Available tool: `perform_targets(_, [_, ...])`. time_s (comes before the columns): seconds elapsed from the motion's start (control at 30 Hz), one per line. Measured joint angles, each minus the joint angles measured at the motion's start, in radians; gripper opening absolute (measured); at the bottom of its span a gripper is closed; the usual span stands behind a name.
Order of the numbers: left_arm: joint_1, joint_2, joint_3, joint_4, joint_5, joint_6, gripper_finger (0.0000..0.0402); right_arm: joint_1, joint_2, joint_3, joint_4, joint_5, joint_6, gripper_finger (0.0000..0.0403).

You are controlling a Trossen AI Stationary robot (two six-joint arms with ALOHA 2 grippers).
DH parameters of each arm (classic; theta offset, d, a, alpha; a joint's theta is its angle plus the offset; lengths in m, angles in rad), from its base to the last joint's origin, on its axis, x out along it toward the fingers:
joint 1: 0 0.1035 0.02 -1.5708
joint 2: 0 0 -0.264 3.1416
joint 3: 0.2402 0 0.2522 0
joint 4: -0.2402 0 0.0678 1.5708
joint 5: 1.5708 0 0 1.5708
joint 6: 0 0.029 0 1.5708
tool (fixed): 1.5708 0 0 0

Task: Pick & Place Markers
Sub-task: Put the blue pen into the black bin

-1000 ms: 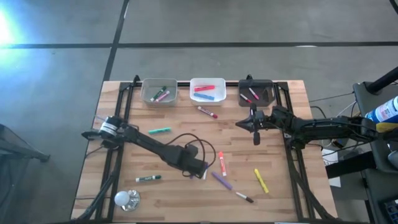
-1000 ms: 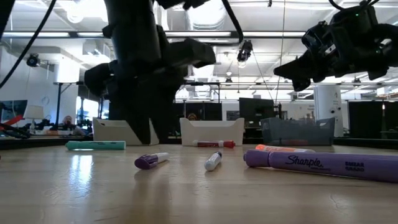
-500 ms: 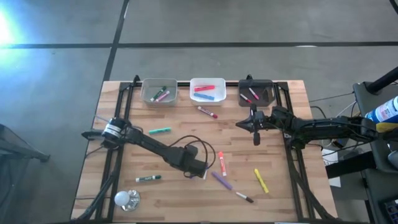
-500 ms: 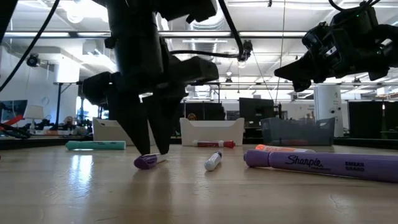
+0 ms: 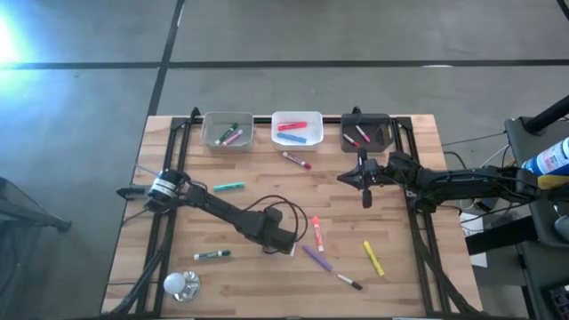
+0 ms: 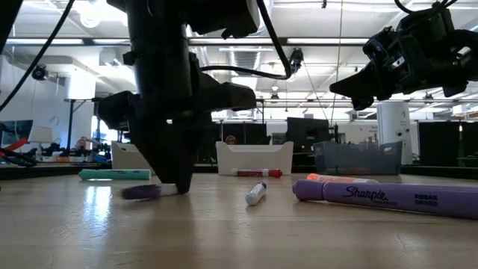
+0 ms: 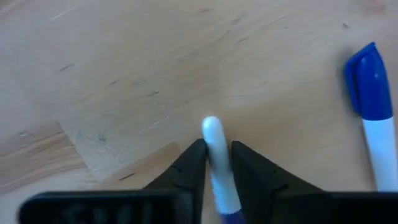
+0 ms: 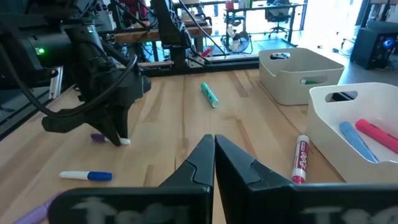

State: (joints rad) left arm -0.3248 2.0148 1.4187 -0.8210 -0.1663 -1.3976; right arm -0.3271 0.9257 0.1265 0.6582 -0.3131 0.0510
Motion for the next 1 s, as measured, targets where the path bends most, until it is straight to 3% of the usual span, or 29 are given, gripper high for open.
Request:
perform_targets(0.17, [0.0, -0.003, -0.012, 0.002, 0.001, 0.034, 0.0025, 0.0, 0.0, 0.0, 0.0, 0.0, -0.003, 0.0008])
perform_targets(0.4, [0.007, -0.044, -0.021, -0.088, -0.05, 0.097, 0.0033, 0.0, 0.0, 0.0, -0.003, 0.0, -0.003, 0.0008])
perform_targets(0.57, [0.013, -0.148, -0.023, -0.128, -0.212, 0.124, 0.0028, 0.0, 0.0, -0.002, -0.005, 0.0, -0.006, 0.0008])
perform_targets(0.7, [0.013, -0.239, -0.046, -0.066, -0.424, 0.19, 0.0026, 0.0, 0.0, -0.003, -0.018, 0.0, -0.006, 0.0008])
perform_targets(0.8, [0.02, -0.308, -0.099, 0.118, -0.587, 0.32, 0.0026, 0.0, 0.0, -0.003, -0.015, 0.0, 0.002, 0.0008])
perform_targets(0.87, [0.035, -0.347, -0.165, 0.337, -0.625, 0.472, 0.0026, 0.0, 0.007, -0.003, 0.016, 0.0, 0.048, 0.0008])
perform_targets(0.93, [0.06, -0.386, -0.258, 0.643, -0.613, 0.663, 0.0026, 0.0, 0.02, -0.003, 0.069, -0.009, 0.096, 0.0008])
perform_targets(1.0, [0.099, -0.417, -0.359, 0.978, -0.518, 0.834, 0.0026, 0.002, 0.045, -0.003, 0.129, -0.028, 0.149, 0.0009])
